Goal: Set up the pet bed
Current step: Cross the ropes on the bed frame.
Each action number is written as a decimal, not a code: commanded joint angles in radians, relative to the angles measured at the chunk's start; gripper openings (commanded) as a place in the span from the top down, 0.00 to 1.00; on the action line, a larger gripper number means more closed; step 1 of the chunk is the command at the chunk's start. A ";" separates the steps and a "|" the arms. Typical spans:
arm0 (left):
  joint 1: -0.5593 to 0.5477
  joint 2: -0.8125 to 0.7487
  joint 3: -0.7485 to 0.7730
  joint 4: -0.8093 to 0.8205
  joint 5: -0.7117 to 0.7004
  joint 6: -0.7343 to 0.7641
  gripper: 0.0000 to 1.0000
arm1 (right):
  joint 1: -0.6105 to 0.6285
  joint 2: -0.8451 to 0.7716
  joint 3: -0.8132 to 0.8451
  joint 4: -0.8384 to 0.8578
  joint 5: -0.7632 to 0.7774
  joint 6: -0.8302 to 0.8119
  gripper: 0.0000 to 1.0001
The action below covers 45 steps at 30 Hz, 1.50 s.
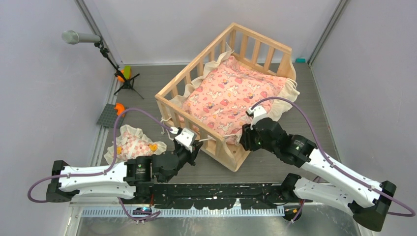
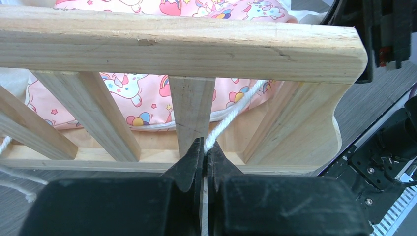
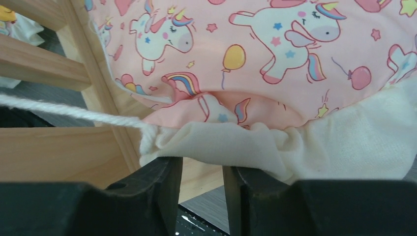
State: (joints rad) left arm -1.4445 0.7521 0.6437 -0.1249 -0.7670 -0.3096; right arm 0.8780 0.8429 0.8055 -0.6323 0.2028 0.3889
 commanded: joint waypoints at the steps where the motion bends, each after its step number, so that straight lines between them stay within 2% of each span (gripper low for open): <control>1: 0.005 -0.021 0.021 0.010 -0.021 0.003 1.00 | 0.005 0.027 0.082 -0.064 -0.102 -0.038 0.56; 4: 0.007 -0.020 0.019 0.011 -0.020 0.002 1.00 | 0.004 0.050 0.070 -0.021 -0.160 -0.032 0.52; 10: 0.006 -0.026 0.017 0.005 -0.016 -0.005 1.00 | 0.006 0.064 0.031 0.089 -0.150 0.011 0.47; 20: 0.009 -0.045 0.006 0.003 -0.018 -0.005 1.00 | 0.006 0.120 -0.021 0.219 -0.169 0.077 0.47; 28: 0.008 -0.049 0.004 -0.005 -0.016 -0.008 1.00 | 0.006 0.181 -0.054 0.278 -0.078 0.088 0.48; 31: 0.009 -0.055 0.007 -0.012 -0.019 -0.008 1.00 | 0.006 0.188 -0.058 0.260 -0.052 0.093 0.55; 34: 0.010 -0.062 0.003 -0.012 -0.020 -0.010 1.00 | 0.006 0.162 -0.053 0.219 -0.048 0.116 0.70; 37: 0.010 -0.064 0.003 -0.017 -0.017 -0.015 1.00 | 0.006 0.114 -0.019 0.108 -0.034 0.166 0.84; 40: 0.010 -0.066 -0.002 -0.019 -0.013 -0.018 1.00 | 0.006 0.059 0.024 -0.026 -0.040 0.223 0.88; 45: 0.009 -0.063 -0.005 -0.020 0.001 -0.023 1.00 | 0.006 0.002 0.073 -0.218 -0.065 0.312 0.89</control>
State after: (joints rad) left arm -1.4395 0.7025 0.6395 -0.1505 -0.7631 -0.3157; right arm 0.8825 0.8825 0.8127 -0.6781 0.1291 0.6098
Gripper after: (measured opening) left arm 0.017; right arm 0.115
